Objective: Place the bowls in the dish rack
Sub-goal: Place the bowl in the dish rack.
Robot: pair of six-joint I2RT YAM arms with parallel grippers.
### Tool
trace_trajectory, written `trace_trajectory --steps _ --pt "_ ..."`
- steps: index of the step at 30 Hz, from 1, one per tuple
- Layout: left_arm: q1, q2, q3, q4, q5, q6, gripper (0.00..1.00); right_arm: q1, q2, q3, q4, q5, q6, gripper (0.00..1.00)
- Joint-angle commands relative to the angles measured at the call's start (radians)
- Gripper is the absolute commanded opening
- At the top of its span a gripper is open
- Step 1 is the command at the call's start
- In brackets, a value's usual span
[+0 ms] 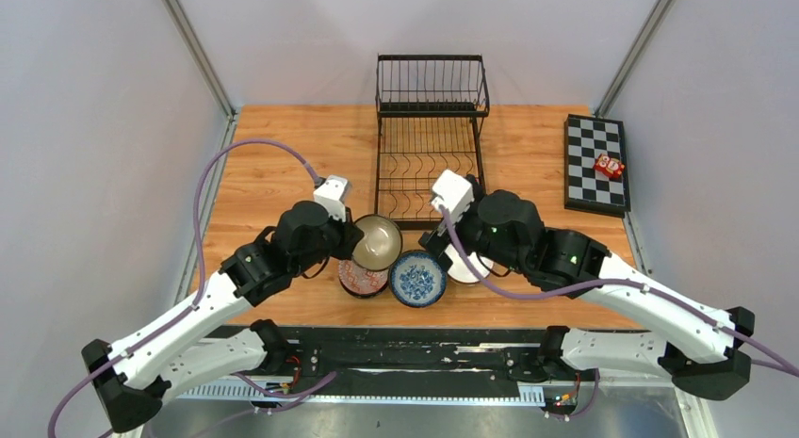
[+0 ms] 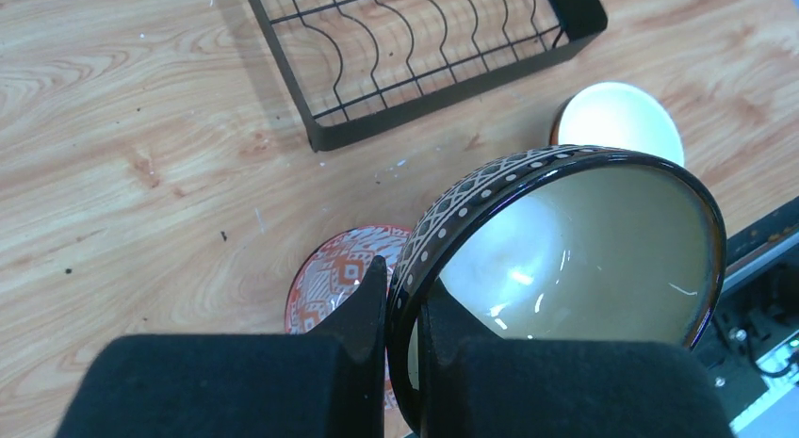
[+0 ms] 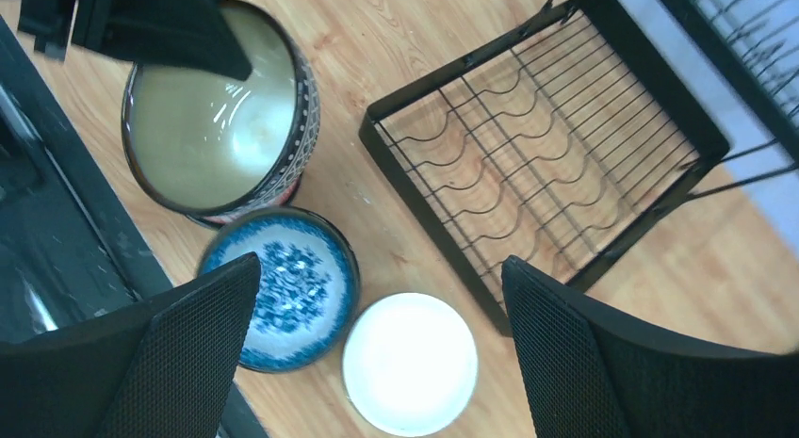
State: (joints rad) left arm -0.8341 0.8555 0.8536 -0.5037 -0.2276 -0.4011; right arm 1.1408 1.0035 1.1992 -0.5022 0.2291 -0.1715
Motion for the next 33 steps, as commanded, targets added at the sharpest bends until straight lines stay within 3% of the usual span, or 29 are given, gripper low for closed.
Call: trace_trajectory --steps 1,7,13,22,33 --pt "0.041 -0.066 -0.047 0.218 0.065 -0.065 0.00 -0.083 -0.049 -0.064 0.096 -0.109 0.283 1.00" --pt "0.129 -0.118 -0.158 0.410 0.211 -0.148 0.00 -0.134 -0.114 -0.178 0.264 -0.249 0.453 1.00" --pt "0.184 -0.144 -0.254 0.642 0.353 -0.261 0.00 -0.149 -0.139 -0.241 0.377 -0.289 0.572 1.00" --pt "0.232 -0.156 -0.376 0.979 0.476 -0.430 0.00 -0.151 -0.113 -0.250 0.478 -0.343 0.643 1.00" --pt "0.238 -0.132 -0.384 1.143 0.515 -0.462 0.00 -0.151 -0.060 -0.224 0.541 -0.416 0.664 1.00"
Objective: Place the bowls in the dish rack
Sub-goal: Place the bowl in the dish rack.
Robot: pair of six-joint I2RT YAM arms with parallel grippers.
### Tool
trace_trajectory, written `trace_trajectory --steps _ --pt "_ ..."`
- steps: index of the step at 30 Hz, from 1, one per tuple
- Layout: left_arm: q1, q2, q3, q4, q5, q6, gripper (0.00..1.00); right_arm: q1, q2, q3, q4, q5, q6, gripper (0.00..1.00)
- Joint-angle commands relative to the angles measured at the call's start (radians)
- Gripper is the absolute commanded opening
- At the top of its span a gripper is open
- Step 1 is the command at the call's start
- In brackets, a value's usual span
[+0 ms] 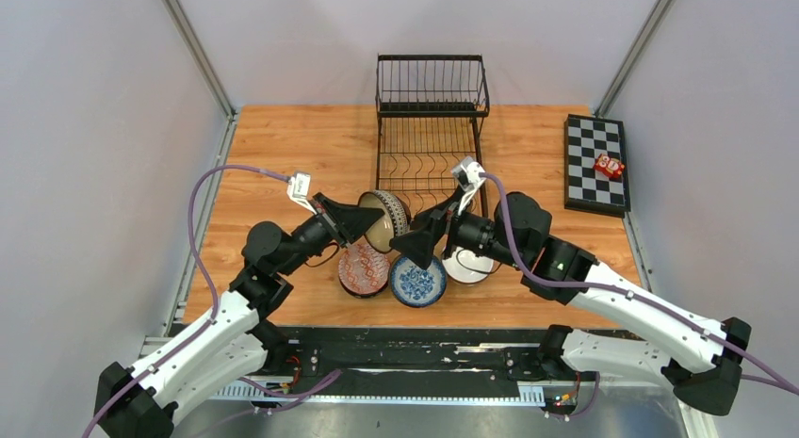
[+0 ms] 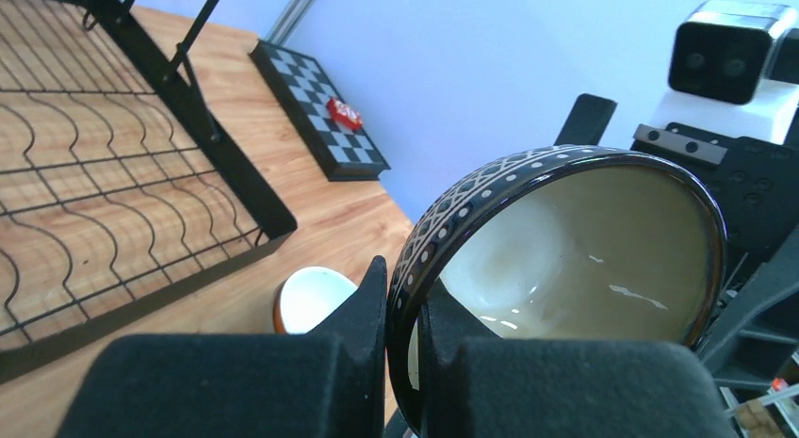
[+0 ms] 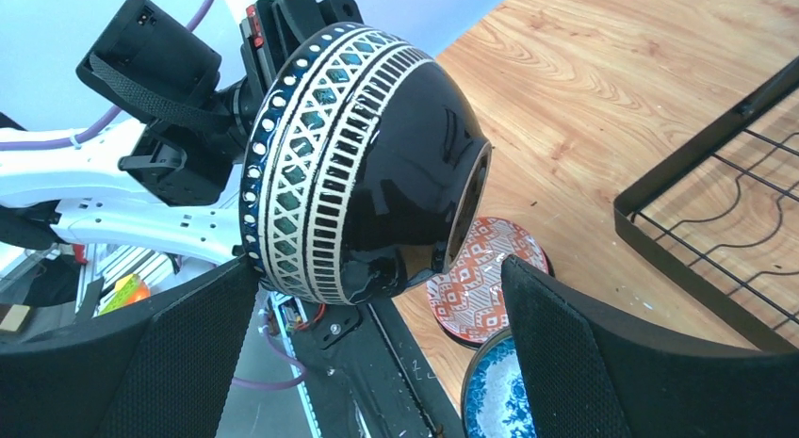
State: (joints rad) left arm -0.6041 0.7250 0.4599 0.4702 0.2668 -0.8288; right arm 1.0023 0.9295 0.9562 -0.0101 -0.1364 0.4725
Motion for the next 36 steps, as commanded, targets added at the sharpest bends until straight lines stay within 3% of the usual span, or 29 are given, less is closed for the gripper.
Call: trace_trajectory --steps 1,9,36 --pt "0.007 -0.001 0.011 0.171 0.019 -0.035 0.00 -0.013 0.019 0.022 0.054 -0.062 0.019 1.00" --pt "0.008 -0.002 0.016 0.152 -0.009 -0.027 0.00 -0.006 0.039 0.032 0.114 -0.120 0.015 0.99" --pt "0.008 -0.008 0.038 0.085 -0.092 -0.012 0.00 0.095 0.077 0.079 0.139 0.034 -0.078 0.90"
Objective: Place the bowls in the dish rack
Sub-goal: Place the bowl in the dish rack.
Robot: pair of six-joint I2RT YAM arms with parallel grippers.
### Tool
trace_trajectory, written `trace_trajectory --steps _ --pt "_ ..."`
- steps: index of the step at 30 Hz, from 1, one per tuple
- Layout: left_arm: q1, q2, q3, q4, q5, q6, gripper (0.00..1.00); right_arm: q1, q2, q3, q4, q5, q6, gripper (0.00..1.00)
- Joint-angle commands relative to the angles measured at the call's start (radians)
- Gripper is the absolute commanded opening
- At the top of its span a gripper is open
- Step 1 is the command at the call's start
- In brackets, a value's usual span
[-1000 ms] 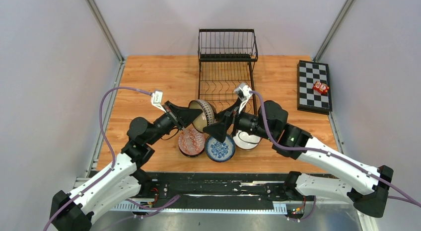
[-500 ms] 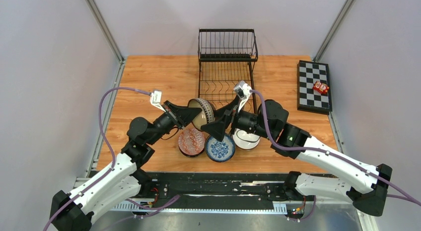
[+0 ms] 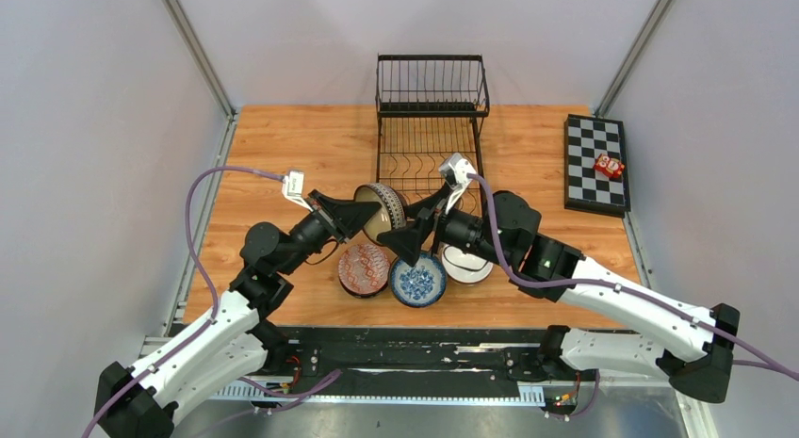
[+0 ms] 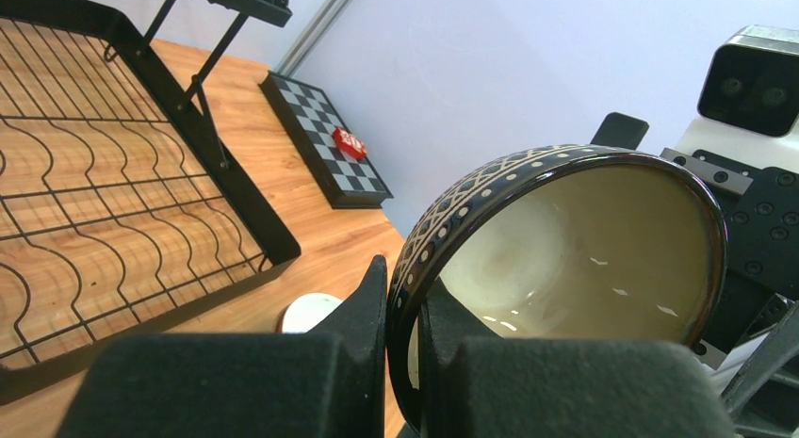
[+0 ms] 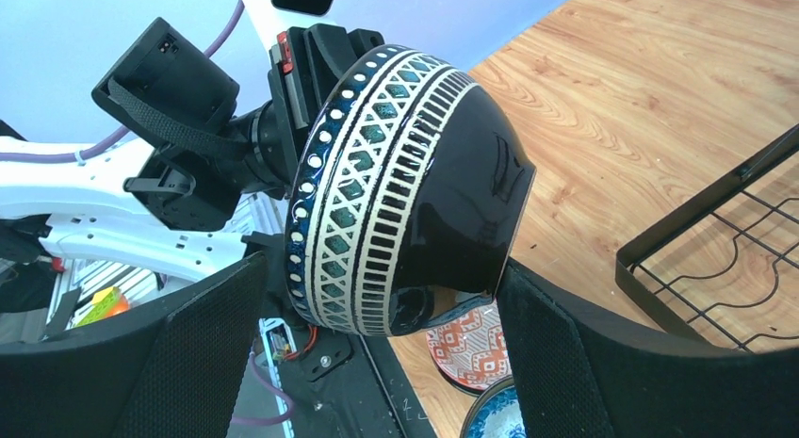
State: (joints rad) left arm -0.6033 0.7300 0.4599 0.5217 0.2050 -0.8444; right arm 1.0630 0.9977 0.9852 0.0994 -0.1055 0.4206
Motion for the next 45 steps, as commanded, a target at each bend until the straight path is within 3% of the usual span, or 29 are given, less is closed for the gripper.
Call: trace_trajectory --steps 1,13,18,19,21,22,33,37,38,45 --pt "0.007 -0.014 0.040 0.033 -0.031 0.004 0.00 0.038 0.011 0.053 0.030 0.011 -0.030 0.90" --pt "0.007 -0.015 0.055 0.012 -0.029 0.011 0.00 0.076 0.048 0.094 0.003 0.078 -0.077 0.89" --pt "0.007 -0.014 0.055 0.007 -0.029 0.017 0.00 0.084 0.062 0.106 0.002 0.080 -0.085 0.84" --pt "0.008 -0.015 0.055 0.010 -0.027 0.017 0.00 0.083 0.066 0.111 0.002 0.073 -0.088 0.71" --pt "0.008 -0.012 0.054 0.013 -0.023 0.015 0.00 0.084 0.078 0.121 -0.009 0.063 -0.091 0.09" --pt "0.007 -0.011 0.054 0.015 -0.020 0.015 0.00 0.085 0.081 0.122 -0.007 0.059 -0.089 0.03" --pt "0.007 -0.001 0.063 -0.009 -0.002 0.015 0.00 0.089 0.061 0.106 0.026 0.059 -0.087 0.02" --pt "0.007 -0.001 0.065 -0.029 -0.003 0.023 0.17 0.089 0.049 0.102 0.026 0.080 -0.087 0.03" --pt "0.007 -0.001 0.062 -0.053 -0.003 0.037 0.29 0.089 0.041 0.100 0.024 0.096 -0.087 0.02" --pt "0.007 0.015 0.056 -0.090 0.029 0.044 0.47 0.089 0.031 0.104 0.019 0.129 -0.091 0.02"
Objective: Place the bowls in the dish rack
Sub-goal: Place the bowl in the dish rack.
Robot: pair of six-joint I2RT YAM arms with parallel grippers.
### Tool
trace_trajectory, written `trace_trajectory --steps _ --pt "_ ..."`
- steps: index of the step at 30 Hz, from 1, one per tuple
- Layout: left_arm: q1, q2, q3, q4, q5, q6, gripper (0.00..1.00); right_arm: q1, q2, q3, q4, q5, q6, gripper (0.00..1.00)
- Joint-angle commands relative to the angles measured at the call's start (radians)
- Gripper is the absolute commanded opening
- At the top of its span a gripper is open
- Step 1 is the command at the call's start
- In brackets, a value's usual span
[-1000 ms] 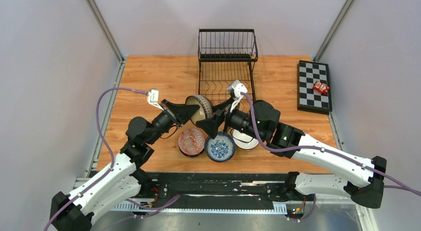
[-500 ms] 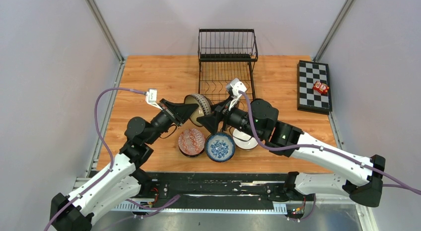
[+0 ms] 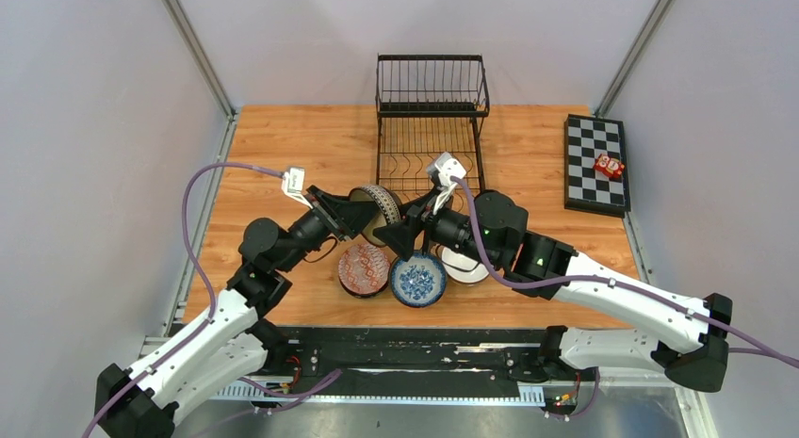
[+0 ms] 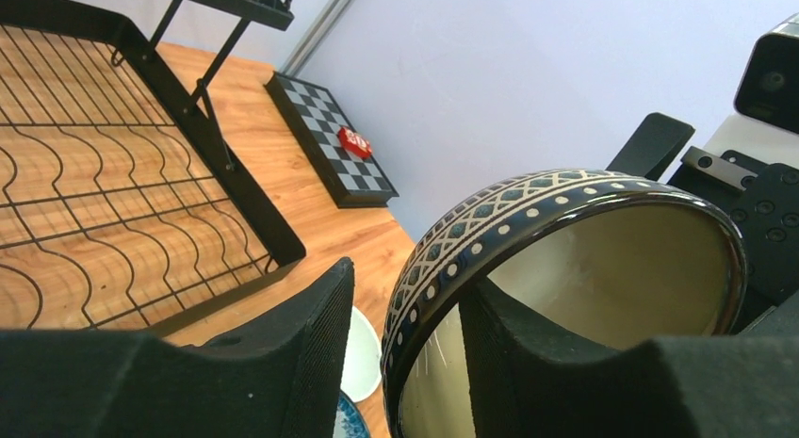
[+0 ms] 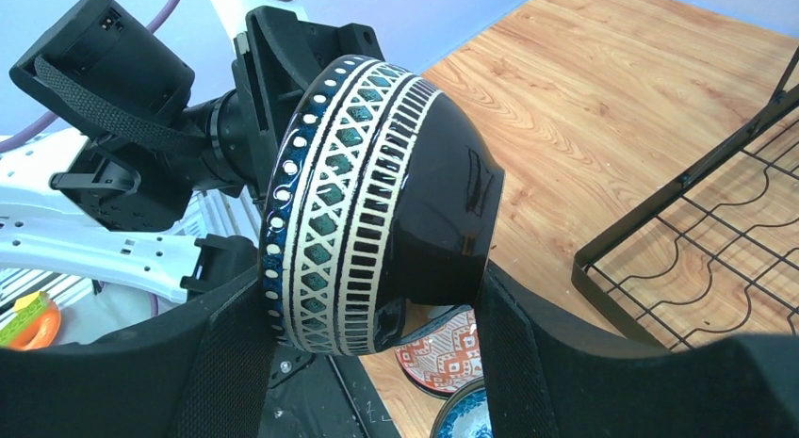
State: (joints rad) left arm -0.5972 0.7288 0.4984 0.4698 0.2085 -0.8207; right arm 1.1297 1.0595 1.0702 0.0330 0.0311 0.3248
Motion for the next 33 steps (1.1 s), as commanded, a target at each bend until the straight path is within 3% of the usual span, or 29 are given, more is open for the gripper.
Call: trace_trajectory --steps 1,14,21,33 --pt "0.000 0.014 0.016 -0.046 0.027 0.021 0.49 0.023 -0.031 0.019 0.085 0.003 0.004 0.02" --pt "0.001 -0.042 0.036 -0.164 -0.002 0.068 0.67 0.022 -0.044 0.025 0.046 0.070 -0.021 0.02" --pt "0.001 -0.067 0.098 -0.268 -0.058 0.123 0.81 0.021 -0.055 0.037 0.001 0.126 -0.054 0.02" --pt "0.001 -0.059 0.206 -0.451 -0.149 0.174 0.86 0.002 -0.061 0.050 -0.067 0.253 -0.139 0.02"
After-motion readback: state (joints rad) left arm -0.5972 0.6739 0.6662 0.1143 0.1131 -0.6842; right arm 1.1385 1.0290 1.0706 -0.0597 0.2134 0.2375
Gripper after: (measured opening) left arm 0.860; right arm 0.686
